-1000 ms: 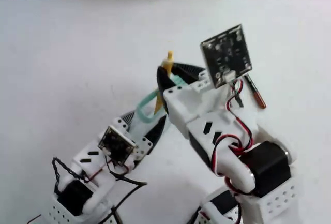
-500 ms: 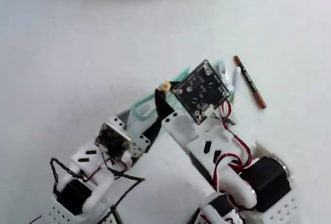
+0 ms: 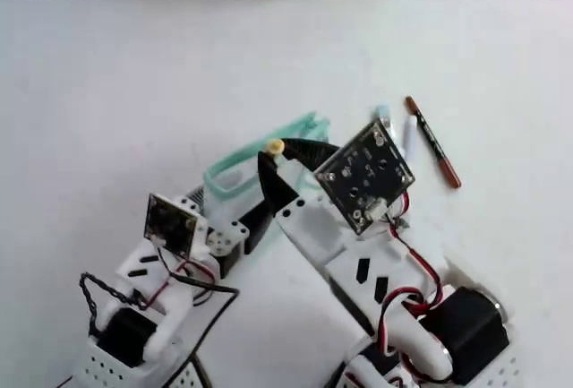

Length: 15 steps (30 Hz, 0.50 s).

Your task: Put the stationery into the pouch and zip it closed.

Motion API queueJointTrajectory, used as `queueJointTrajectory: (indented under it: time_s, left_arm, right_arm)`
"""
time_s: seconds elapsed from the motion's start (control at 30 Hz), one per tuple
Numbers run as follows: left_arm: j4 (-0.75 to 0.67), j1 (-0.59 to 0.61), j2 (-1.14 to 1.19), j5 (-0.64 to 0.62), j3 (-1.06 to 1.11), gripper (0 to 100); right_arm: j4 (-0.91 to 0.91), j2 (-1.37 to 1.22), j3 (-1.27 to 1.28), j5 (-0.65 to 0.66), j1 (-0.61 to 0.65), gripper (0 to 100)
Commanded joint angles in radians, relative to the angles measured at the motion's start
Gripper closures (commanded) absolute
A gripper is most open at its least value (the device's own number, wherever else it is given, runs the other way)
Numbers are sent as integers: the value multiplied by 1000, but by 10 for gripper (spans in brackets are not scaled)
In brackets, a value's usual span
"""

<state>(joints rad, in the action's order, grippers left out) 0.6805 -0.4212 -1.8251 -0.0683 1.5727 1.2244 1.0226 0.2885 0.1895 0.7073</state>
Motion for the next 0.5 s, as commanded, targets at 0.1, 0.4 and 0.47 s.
queueJointTrajectory:
  time_s: [0.1,0.4,0.47]
  left_arm:
    - [-15,13,1,-15,-6,782]
    - [-15,13,1,-18,-6,781]
    - [-15,13,1,-15,-8,782]
  right_arm:
    - [-36,-12,3,-14,7,981]
    - [-67,-179,58,-12,1,977]
    - [-67,-186,49,-14,2,946]
